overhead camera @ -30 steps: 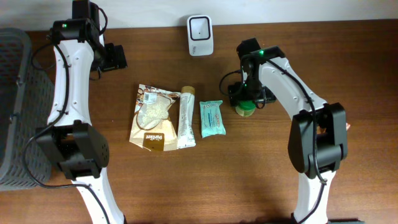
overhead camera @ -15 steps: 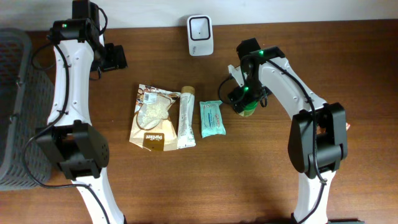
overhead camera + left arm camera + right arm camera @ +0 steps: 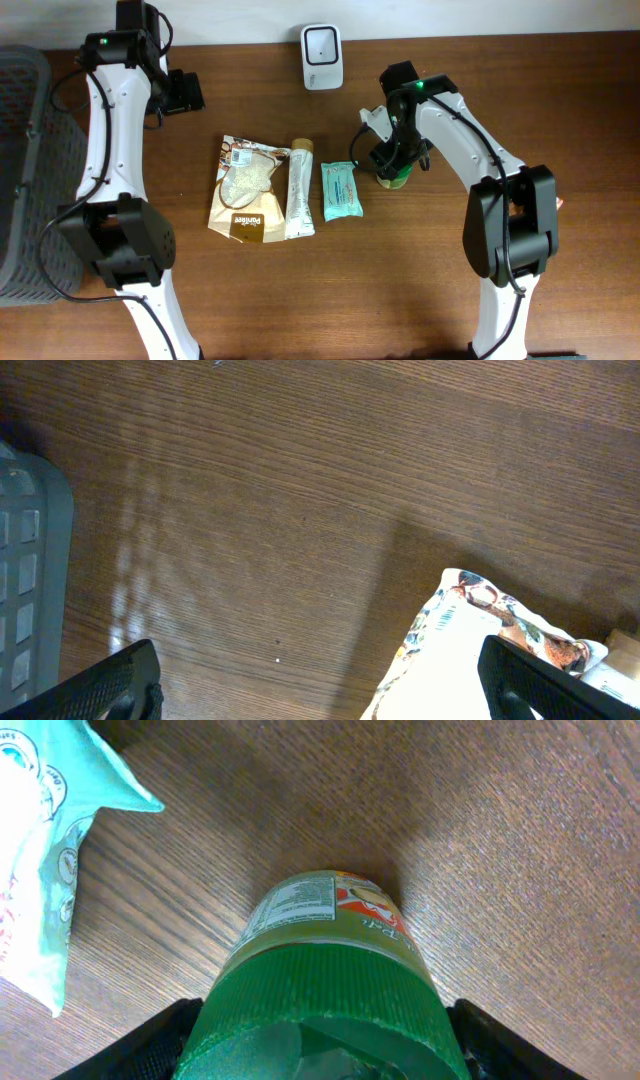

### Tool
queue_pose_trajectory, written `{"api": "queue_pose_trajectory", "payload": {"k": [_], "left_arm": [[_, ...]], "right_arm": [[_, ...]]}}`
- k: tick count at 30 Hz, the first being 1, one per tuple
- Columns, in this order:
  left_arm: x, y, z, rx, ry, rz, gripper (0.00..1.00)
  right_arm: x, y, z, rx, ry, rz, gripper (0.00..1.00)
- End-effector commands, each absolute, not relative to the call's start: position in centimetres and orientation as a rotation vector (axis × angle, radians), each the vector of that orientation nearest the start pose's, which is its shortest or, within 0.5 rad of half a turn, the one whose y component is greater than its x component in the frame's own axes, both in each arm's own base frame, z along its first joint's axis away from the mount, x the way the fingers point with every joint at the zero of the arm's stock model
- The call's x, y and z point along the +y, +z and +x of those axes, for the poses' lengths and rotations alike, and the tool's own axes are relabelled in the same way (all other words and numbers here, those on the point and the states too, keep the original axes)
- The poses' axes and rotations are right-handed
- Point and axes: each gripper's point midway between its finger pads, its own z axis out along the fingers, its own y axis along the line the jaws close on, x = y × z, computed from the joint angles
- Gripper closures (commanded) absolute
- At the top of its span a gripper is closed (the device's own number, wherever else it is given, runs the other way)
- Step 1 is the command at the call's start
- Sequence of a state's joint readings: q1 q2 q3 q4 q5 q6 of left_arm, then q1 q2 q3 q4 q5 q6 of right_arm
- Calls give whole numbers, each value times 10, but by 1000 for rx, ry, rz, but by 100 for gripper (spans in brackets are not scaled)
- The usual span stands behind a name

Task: Scan the item barcode
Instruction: 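Close the right gripper around the green-lidded jar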

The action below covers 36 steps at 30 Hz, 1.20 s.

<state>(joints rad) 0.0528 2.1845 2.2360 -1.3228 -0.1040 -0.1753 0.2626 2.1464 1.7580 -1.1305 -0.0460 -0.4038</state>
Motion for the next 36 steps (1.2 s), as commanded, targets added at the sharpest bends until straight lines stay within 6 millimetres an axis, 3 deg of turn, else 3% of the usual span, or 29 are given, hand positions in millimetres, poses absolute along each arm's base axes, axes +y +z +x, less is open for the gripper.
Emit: {"api": "queue_pose_trajectory", "payload": {"k": [1,4,6,9,12,15,19,26,30,33,36], "left_arm": [[45,174,488,2795,109,-326,1],[45,174,488,2795,109,-326,1],[45,174,488,2795,109,-326,1],[45,174,488,2795,109,-326,1],[45,174,488,2795,109,-326,1],[45,174,488,2795,109,-326,1],[45,174,488,2795,109,-326,1],[45,174,488,2795,109,-326,1],[45,174,488,2795,109,-326,1],[45,174,488,2795,109,-326,1],[44,174,488,2795,109,-325,1]], "right_arm": [[119,51,410,2981,62,-811,30],[119,51,410,3038,69,-585,30],[119,51,410,3080,74,-345,29],[119,51,409,3105,84,172,21],[121,51,414,3070,99,372,19],[122,52,418,3047,111,446,18],[119,52,419,3045,111,441,10],[111,53,421,3078,173,101,6],[112,54,422,3057,190,-233,5],[130,55,416,2974,280,-679,5],[136,55,413,2953,276,-768,3]]}}
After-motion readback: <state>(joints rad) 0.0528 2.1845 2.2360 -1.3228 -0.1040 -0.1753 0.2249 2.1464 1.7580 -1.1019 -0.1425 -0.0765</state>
